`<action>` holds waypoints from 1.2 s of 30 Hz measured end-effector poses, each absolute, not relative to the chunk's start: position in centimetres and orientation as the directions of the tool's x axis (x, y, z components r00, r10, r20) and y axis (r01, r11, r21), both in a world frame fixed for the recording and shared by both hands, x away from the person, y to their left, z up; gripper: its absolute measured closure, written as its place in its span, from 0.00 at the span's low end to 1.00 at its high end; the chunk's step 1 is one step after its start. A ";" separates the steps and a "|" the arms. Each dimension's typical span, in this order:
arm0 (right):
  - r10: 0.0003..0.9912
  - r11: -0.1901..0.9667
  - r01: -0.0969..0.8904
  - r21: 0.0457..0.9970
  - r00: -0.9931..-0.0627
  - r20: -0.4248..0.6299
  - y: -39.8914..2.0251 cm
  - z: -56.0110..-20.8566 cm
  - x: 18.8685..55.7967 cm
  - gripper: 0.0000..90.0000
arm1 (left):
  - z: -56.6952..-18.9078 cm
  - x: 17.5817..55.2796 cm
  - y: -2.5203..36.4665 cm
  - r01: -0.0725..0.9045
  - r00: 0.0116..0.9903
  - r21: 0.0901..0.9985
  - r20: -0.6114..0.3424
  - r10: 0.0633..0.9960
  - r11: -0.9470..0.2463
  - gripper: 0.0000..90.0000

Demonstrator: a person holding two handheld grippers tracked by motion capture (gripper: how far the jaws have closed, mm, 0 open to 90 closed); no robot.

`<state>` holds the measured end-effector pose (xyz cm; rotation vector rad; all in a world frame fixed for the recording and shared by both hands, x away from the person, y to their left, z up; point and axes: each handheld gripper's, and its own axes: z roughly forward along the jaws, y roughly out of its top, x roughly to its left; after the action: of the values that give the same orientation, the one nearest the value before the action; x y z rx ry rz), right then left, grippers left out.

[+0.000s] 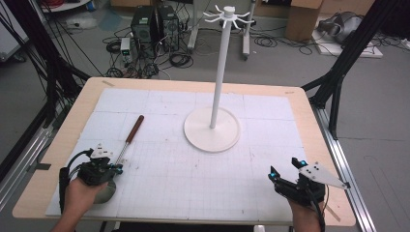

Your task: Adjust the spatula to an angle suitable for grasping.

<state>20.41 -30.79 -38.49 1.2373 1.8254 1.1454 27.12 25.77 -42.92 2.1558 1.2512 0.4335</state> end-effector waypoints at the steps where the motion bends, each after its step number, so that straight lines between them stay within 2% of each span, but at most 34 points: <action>1: 0.936 0.177 0.373 0.911 -0.349 -0.038 -30.8 -38.5 20.4 0.24 | -42.9 27.2 26.0 0.671 0.497 0.643 -0.020 0.867 -0.369 0.99; 5: 0.938 0.172 0.373 0.912 -0.344 -0.036 -30.8 -38.5 20.3 0.24 | -42.8 27.2 26.6 0.676 0.477 0.647 -0.018 0.879 -0.353 0.99; 10: 0.938 0.171 0.377 0.910 -0.344 -0.033 -30.8 -38.5 20.3 0.24 | -41.3 27.2 27.5 0.605 0.459 0.754 -0.068 0.886 -0.256 0.90; 14: 0.938 0.174 0.376 0.910 -0.345 -0.037 -30.8 -38.5 20.4 0.24 | -40.6 29.7 29.0 0.602 0.404 0.783 -0.130 0.905 -0.157 0.91; 18: 0.941 0.167 0.377 0.911 -0.337 -0.033 -30.8 -38.4 20.3 0.24 | -41.1 33.2 29.5 0.625 0.358 0.773 -0.167 0.919 -0.103 0.95; 21: 0.941 0.166 0.378 0.911 -0.337 -0.032 -30.8 -38.4 20.3 0.24 | -41.7 35.5 29.1 0.641 0.346 0.757 -0.132 0.929 -0.131 0.96; 24: 0.942 0.162 0.380 0.911 -0.335 -0.028 -30.9 -38.5 20.4 0.24 | -42.3 37.4 28.7 0.630 0.322 0.770 -0.147 0.935 -0.096 0.96; 27: 0.942 0.163 0.378 0.911 -0.335 -0.029 -31.0 -38.5 20.4 0.24 | -43.7 38.6 28.8 0.668 0.290 0.741 -0.165 0.943 -0.076 0.96; 31: 0.942 0.159 0.379 0.911 -0.333 -0.026 -31.3 -38.6 20.5 0.24 | -44.3 39.1 28.4 0.668 0.304 0.741 -0.191 0.933 -0.066 0.97; 36: 0.942 0.158 0.384 0.910 -0.335 -0.022 -31.3 -38.7 20.7 0.24 | -44.4 38.9 27.5 0.662 0.334 0.743 -0.171 0.927 -0.102 0.97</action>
<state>20.71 -31.32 -38.74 1.2618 1.8155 1.1485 38.88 27.51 -44.37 1.8411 1.4035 0.4417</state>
